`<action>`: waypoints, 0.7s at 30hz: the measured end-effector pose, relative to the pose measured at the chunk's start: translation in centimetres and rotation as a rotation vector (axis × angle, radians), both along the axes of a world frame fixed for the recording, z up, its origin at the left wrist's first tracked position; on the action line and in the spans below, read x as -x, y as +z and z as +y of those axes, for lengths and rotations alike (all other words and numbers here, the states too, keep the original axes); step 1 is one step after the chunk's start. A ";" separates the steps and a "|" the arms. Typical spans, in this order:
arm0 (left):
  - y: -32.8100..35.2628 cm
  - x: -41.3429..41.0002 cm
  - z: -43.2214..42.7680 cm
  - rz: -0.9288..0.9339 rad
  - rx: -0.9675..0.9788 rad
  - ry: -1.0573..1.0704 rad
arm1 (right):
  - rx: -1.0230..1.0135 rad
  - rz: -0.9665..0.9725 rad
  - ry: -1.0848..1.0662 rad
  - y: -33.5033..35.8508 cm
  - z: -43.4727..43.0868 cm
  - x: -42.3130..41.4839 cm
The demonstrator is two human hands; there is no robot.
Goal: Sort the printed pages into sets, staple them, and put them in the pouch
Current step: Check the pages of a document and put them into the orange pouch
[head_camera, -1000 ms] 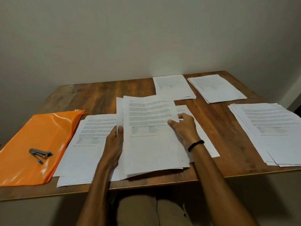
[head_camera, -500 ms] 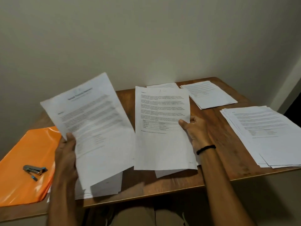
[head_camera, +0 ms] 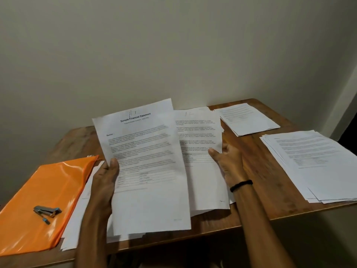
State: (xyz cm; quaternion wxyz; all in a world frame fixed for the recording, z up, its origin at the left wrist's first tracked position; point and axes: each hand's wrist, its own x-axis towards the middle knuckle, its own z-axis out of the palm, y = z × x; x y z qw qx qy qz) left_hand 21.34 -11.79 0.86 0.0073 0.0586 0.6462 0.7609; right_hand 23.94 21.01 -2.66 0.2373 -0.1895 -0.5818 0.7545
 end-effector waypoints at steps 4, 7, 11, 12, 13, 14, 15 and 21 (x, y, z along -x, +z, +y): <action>-0.4 0.8 0.1 0.031 -0.005 -0.009 | 0.006 0.004 0.002 0.3 0.1 -0.1; -0.5 0.9 0.5 0.029 -0.011 -0.018 | 0.010 -0.007 0.008 0.3 0.0 -0.1; -0.8 1.2 0.7 0.019 0.002 -0.027 | -0.003 -0.012 -0.001 0.1 -0.3 0.0; -1.0 1.4 1.0 0.018 0.028 -0.042 | -0.015 -0.004 0.005 0.1 -0.5 0.0; -1.1 1.4 1.5 0.014 0.062 -0.038 | -0.030 0.009 0.018 0.2 -0.8 0.0; -1.2 1.5 2.1 0.016 0.097 -0.023 | -0.048 0.024 0.035 0.3 -1.2 0.0; -1.3 1.5 2.9 0.030 0.137 -0.007 | -0.072 0.034 0.055 0.5 -1.6 0.0; -1.7 1.9 6.7 0.042 0.249 0.122 | -0.120 0.044 0.161 1.5 -3.7 -0.6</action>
